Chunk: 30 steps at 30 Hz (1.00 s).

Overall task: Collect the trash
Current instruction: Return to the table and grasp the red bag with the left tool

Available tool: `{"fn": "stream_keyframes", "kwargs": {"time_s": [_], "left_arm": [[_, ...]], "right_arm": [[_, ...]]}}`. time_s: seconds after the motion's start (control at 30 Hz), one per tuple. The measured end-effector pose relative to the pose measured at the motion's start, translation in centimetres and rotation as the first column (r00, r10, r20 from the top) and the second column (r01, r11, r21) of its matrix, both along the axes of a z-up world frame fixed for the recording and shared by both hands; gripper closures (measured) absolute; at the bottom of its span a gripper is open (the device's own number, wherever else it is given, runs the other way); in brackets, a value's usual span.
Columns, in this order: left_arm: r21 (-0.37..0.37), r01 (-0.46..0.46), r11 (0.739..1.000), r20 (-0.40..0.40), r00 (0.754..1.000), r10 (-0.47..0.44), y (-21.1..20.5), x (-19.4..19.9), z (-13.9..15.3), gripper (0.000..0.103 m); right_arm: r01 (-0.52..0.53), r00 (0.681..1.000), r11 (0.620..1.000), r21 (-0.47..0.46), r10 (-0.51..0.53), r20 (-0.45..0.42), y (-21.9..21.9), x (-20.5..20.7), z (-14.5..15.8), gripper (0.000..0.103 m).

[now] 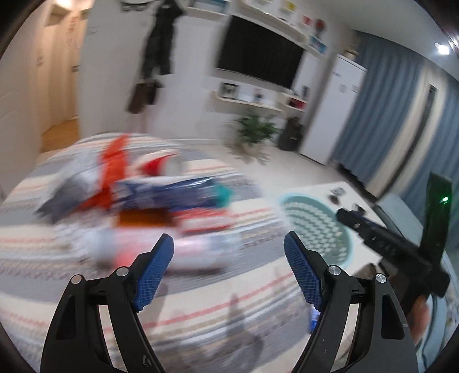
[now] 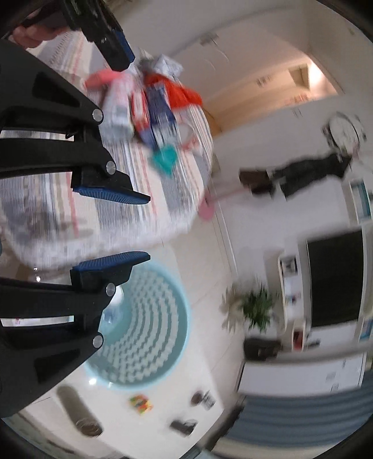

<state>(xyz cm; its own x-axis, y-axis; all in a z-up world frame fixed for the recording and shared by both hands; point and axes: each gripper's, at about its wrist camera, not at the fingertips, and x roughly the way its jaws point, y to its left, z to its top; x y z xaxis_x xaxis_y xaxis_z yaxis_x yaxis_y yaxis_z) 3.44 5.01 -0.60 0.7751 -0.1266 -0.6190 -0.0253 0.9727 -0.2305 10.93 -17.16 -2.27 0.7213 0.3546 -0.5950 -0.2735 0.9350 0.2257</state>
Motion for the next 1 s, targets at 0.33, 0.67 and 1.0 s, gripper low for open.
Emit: {"fn": "stream_keyframes", "kwargs": {"time_s": [0.33,0.67,1.0], "left_arm": [[0.007,-0.075,0.997,-0.171,0.982,0.075,6.8,-1.5,-4.8,0.026],[0.009,-0.046,0.999,-0.205,0.978,0.046,6.3,1.0,-6.2,0.065],[-0.035,-0.176,0.984,-0.123,0.978,0.17,11.1,-4.8,-3.8,0.074]], "right_arm": [[-0.264,0.96,0.965,0.001,0.263,-0.096,10.5,1.8,-2.7,0.043],[-0.361,0.915,0.93,0.074,0.368,-0.163,13.5,3.2,-3.7,0.039],[-0.477,0.866,0.878,0.043,0.477,-0.15,15.7,-2.0,-4.0,0.042]]}}
